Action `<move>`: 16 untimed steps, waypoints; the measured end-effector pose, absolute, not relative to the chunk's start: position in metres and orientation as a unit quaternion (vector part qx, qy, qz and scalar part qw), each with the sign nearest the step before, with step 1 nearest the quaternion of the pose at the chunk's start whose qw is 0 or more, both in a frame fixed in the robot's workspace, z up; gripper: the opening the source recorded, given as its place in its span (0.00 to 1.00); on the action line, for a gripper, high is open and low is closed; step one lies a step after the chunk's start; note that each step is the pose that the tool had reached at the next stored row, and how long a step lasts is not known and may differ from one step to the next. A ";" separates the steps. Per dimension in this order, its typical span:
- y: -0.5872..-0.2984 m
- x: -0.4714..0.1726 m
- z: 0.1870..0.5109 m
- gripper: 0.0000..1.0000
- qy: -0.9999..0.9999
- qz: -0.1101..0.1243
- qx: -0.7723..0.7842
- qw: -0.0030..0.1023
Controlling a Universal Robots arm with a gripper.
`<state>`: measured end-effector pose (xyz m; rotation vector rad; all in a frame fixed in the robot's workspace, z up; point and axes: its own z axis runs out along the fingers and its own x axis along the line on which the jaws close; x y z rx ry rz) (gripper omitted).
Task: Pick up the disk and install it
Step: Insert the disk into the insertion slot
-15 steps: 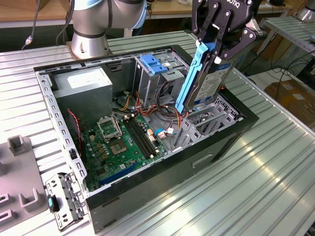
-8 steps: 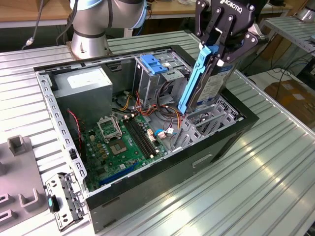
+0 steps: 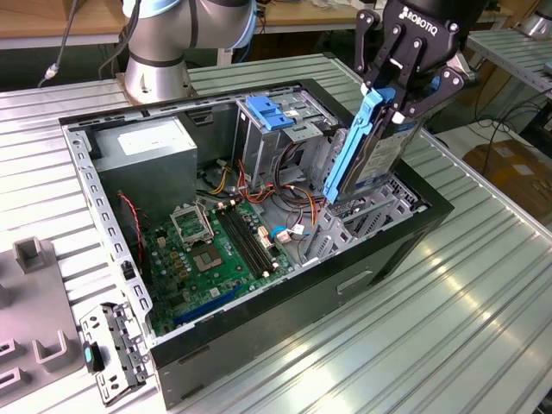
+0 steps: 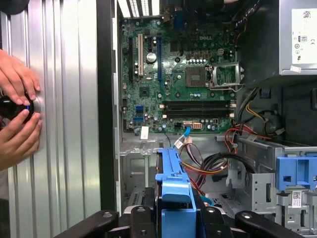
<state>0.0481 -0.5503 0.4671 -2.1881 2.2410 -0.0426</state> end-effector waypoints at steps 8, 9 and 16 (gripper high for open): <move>-0.551 0.056 0.457 0.37 0.715 -0.015 -0.699 0.005; -0.552 0.056 0.456 0.37 0.715 -0.015 -0.699 0.005; -0.554 0.056 0.452 0.37 0.712 -0.016 -0.702 0.005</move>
